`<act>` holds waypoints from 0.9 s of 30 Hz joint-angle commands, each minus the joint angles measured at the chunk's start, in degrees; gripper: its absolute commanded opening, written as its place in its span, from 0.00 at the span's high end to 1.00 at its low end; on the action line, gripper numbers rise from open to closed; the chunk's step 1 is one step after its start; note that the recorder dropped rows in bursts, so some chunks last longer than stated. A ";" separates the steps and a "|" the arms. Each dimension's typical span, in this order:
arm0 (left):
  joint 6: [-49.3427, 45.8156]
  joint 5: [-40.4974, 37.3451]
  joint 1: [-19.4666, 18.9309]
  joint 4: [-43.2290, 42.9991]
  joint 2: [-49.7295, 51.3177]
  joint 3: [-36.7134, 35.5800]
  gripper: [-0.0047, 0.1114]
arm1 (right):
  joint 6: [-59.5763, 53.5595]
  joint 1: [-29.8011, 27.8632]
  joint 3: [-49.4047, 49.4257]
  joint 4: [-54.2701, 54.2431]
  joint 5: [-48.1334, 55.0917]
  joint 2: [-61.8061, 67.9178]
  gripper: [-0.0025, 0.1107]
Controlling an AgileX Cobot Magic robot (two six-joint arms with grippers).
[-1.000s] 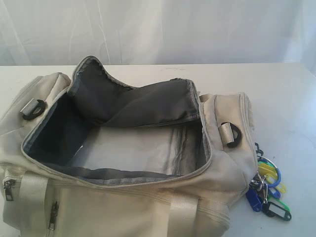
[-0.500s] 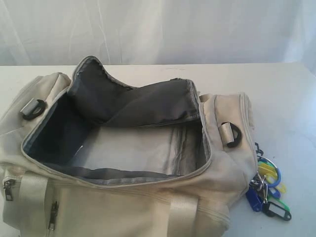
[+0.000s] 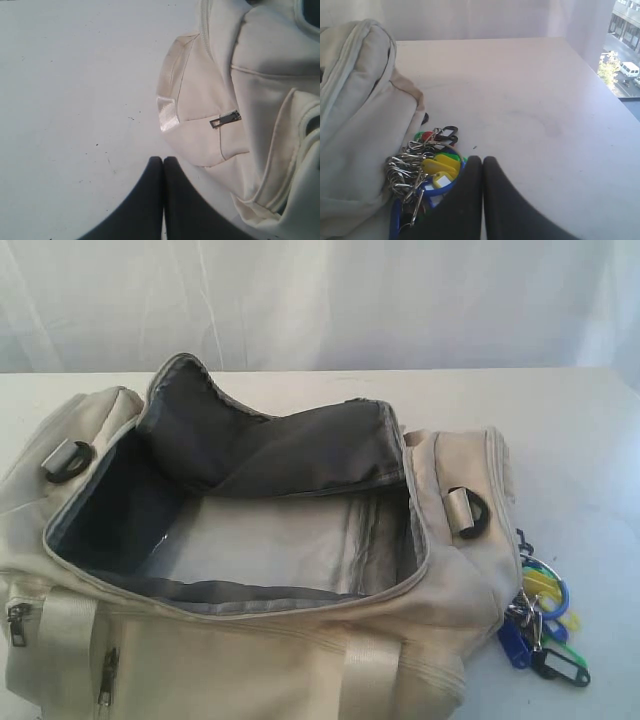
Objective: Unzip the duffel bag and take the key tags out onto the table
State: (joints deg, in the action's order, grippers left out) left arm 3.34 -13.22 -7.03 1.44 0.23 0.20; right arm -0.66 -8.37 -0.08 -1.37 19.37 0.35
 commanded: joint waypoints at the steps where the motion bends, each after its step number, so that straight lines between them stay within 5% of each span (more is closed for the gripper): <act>1: 0.35 -0.01 -1.13 0.02 -0.23 -0.20 0.96 | -0.64 1.42 0.08 0.22 -0.10 -0.35 0.98; 8: 0.35 -0.01 -5.39 0.02 -0.23 -0.20 0.96 | -0.64 1.43 0.08 0.22 -0.10 -0.35 0.98; 27: 0.35 -0.01 -1.94 0.02 -0.23 -0.20 0.96 | -0.64 1.43 0.08 0.22 -0.10 -0.35 0.98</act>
State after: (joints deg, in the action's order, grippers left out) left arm 3.34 -13.22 -9.25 1.44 0.23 0.20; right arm -0.66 -7.27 -0.08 -1.33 19.37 0.35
